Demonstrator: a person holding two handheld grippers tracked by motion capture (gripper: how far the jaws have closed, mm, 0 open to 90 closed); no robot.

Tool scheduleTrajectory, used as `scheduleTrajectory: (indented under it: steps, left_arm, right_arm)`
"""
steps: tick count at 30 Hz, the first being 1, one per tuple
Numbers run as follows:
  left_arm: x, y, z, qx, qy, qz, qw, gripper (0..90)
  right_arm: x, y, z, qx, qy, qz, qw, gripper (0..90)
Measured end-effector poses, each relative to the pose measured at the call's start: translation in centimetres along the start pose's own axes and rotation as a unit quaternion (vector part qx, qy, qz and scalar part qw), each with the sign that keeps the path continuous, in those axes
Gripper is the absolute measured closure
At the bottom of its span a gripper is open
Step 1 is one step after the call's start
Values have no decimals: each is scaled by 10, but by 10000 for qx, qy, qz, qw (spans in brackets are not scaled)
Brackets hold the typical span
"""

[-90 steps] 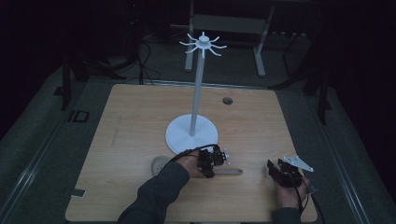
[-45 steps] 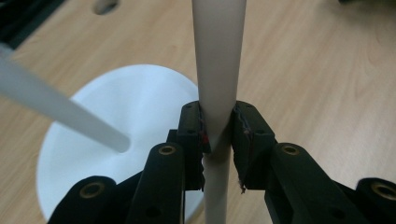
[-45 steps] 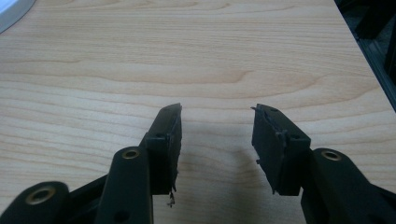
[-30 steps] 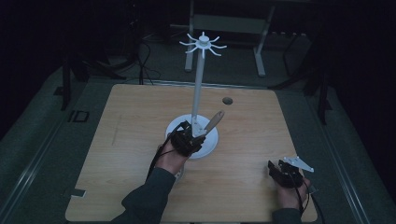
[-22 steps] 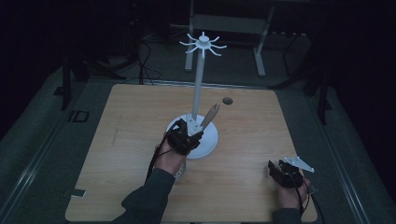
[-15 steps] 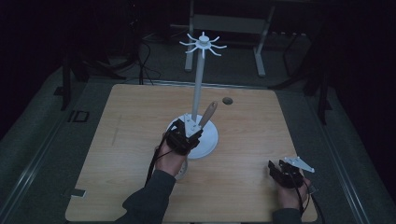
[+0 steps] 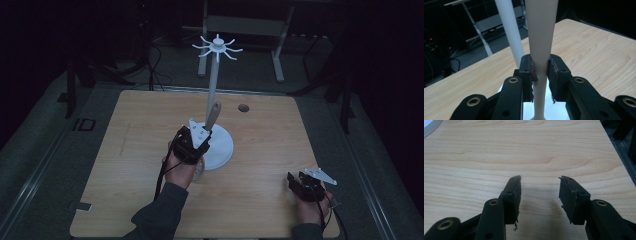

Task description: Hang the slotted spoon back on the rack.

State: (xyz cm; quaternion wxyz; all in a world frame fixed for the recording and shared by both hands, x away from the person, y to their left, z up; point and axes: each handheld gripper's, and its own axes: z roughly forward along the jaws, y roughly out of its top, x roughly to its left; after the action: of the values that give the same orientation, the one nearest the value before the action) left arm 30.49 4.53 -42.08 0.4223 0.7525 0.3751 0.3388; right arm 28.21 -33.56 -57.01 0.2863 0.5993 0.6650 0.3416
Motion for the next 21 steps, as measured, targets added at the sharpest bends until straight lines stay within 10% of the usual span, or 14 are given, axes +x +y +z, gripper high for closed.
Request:
scheduleTrajectory:
  steps: [21]
  left_arm:
    - [1, 19, -9, -430, 107, -245, 9987, 744]
  right_arm:
    - [1, 0, 1, -19, -51, -6, 10000, 499]
